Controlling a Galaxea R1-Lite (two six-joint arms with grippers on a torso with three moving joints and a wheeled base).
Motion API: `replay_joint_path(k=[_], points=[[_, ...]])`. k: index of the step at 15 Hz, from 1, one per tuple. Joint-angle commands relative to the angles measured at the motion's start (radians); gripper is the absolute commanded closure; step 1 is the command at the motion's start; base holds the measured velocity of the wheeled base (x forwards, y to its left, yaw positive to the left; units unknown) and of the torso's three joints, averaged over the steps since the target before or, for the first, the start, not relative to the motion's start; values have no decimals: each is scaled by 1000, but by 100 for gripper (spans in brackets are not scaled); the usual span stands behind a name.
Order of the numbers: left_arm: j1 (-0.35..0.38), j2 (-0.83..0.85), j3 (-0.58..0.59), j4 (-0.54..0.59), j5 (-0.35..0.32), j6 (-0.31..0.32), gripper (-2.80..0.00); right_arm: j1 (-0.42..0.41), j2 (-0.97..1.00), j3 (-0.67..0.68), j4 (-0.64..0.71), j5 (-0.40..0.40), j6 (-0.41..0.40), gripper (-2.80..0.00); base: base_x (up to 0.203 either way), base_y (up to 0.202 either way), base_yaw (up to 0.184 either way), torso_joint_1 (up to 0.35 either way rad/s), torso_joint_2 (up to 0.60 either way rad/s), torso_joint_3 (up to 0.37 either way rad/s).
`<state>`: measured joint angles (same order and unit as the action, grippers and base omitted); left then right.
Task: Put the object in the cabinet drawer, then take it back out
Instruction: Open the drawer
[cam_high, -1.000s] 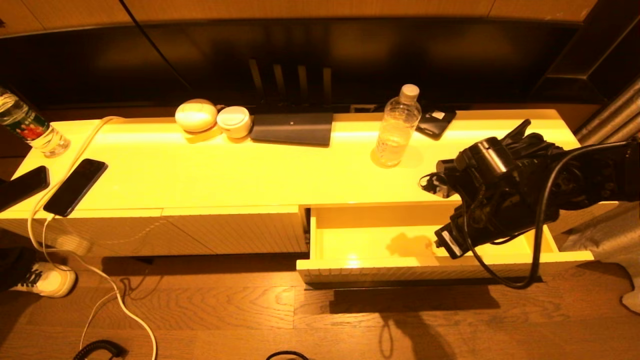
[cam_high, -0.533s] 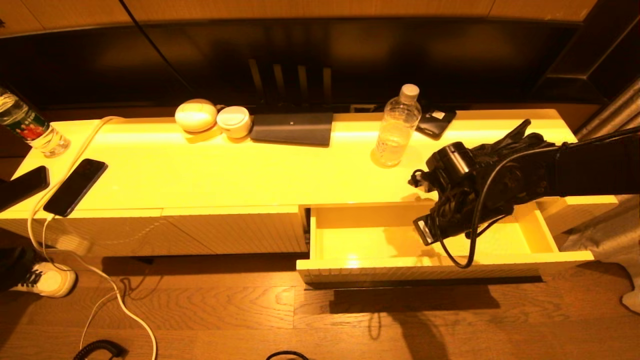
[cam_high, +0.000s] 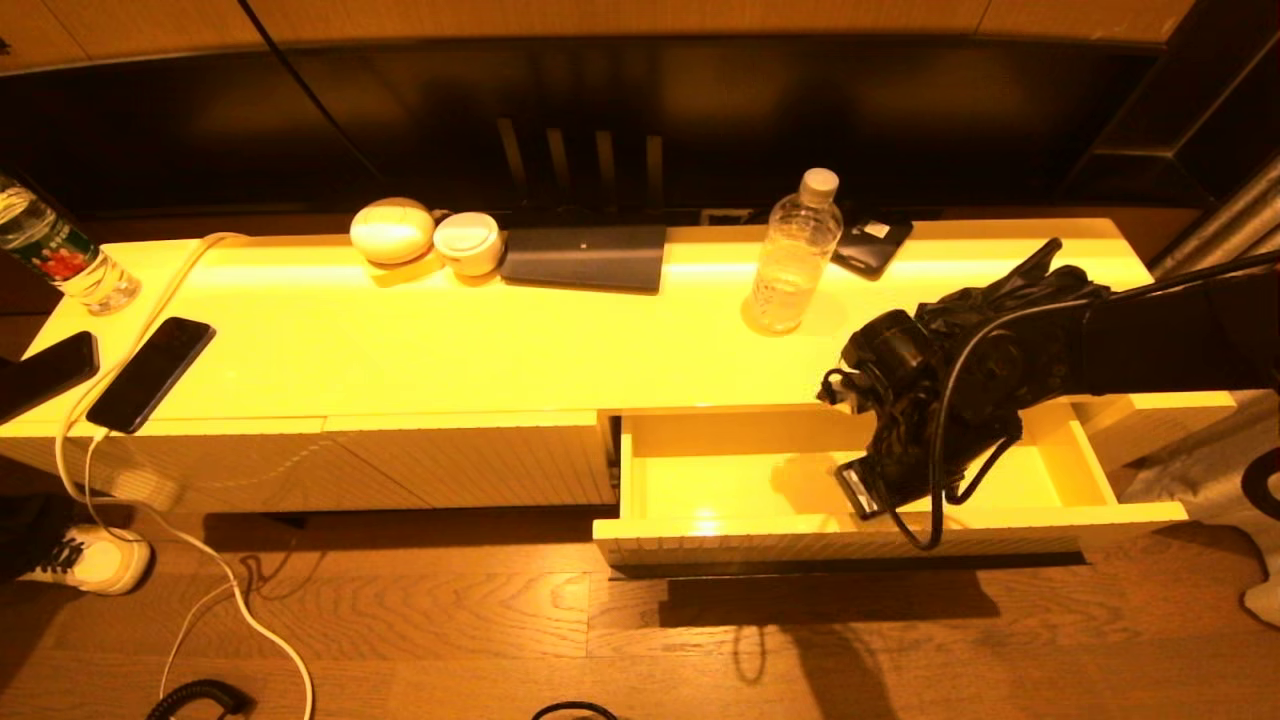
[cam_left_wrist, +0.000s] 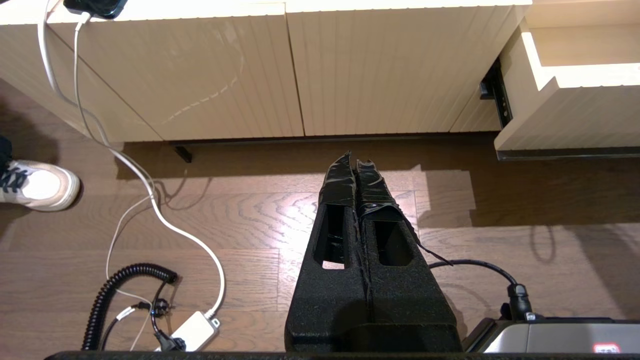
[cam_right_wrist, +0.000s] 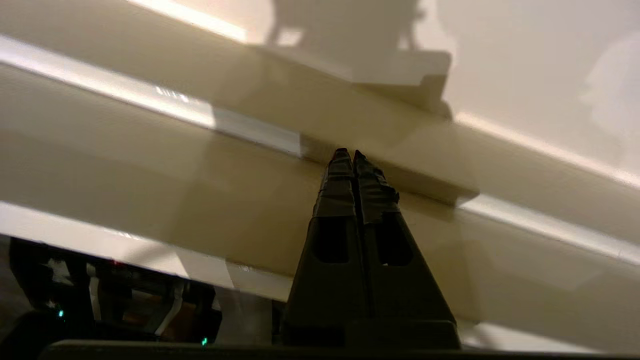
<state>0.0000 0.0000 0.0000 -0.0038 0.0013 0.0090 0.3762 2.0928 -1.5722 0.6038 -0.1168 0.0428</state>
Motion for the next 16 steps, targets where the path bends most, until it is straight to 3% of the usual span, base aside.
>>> replay_joint_path(k=[1, 7, 16], points=[[0, 0, 2, -1, 0, 0, 0, 7, -5, -3, 38, -1, 22, 0, 0, 0, 0, 0, 0, 0], [0, 0, 2, -1, 0, 0, 0, 29, -14, 19, 147, 1, 82, 0, 0, 0, 0, 0, 0, 0], [0, 0, 2, -1, 0, 0, 0, 39, -62, 182, 149, 31, 83, 0, 0, 0, 0, 0, 0, 0]])
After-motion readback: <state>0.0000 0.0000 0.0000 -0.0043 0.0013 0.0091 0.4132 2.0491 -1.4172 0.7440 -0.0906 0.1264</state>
